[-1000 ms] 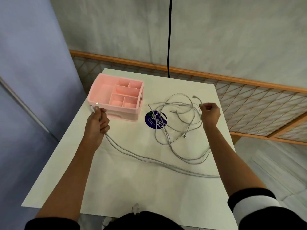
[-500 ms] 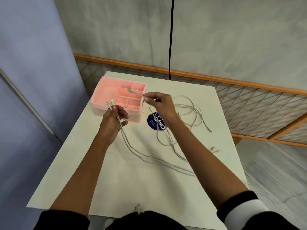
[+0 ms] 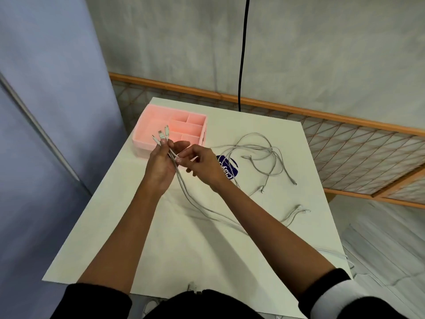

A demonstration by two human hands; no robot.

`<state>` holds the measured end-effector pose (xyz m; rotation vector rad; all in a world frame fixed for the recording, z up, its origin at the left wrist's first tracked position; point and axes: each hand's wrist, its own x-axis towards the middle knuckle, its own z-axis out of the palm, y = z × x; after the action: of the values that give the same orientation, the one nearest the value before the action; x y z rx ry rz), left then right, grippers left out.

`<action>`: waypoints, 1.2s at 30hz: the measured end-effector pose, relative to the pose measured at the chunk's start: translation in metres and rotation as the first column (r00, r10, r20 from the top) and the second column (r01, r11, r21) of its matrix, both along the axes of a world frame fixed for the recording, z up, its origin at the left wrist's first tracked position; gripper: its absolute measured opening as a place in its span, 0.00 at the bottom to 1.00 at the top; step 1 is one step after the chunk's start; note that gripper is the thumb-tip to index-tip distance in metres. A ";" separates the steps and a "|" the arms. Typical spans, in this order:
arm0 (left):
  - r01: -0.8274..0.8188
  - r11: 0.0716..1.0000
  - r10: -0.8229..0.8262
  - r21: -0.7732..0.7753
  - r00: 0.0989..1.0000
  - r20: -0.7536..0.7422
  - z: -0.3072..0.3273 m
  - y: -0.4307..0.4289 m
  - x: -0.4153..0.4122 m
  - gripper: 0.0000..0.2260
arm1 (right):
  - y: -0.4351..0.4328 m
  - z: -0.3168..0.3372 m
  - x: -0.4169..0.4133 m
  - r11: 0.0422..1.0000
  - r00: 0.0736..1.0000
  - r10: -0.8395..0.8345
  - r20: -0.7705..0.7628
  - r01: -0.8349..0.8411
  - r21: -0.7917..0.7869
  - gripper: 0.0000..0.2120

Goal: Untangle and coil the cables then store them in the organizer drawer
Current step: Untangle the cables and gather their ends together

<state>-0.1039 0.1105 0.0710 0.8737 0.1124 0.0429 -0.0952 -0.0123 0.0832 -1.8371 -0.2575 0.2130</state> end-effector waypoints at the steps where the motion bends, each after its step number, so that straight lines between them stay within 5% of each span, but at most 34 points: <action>1: -0.029 0.999 0.029 -0.026 1.000 -0.007 0.001 0.001 0.002 0.16 | -0.001 -0.001 -0.001 0.999 0.999 0.049 -0.009 -0.049 -0.017 0.04; 5: -0.137 0.985 0.133 -0.109 0.990 -0.037 0.001 0.021 0.008 0.16 | -0.018 -0.011 -0.010 0.905 0.921 0.382 -0.074 -0.389 -0.172 0.14; 8: -0.211 0.975 0.207 -0.073 0.976 -0.064 -0.004 0.041 0.007 0.17 | -0.044 -0.029 -0.014 0.805 0.867 0.478 -0.141 -0.497 -0.326 0.16; 20: -0.374 0.927 0.374 0.026 0.915 -0.153 -0.021 0.069 -0.001 0.16 | -0.155 -0.073 0.019 0.724 0.954 0.268 -0.132 -0.290 -0.626 0.16; 27: -0.426 0.904 0.421 0.005 0.892 -0.163 -0.024 0.073 -0.001 0.17 | -0.161 -0.087 0.011 0.749 0.897 0.350 -0.270 -0.441 -0.495 0.12; 33: -0.474 0.881 0.468 0.015 0.864 -0.187 -0.026 0.066 -0.006 0.16 | -0.160 -0.103 0.007 0.828 0.978 0.161 -0.132 -0.207 -0.522 0.08; 36: -0.483 0.876 0.474 0.001 0.861 -0.186 -0.025 0.067 -0.004 0.16 | -0.162 -0.102 0.003 0.847 0.974 0.181 -0.137 -0.226 -0.482 0.07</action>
<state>-0.1083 0.1773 0.0461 0.7844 0.5011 0.4280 -0.0925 -0.1744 -0.0191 -2.3044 -0.3632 0.5493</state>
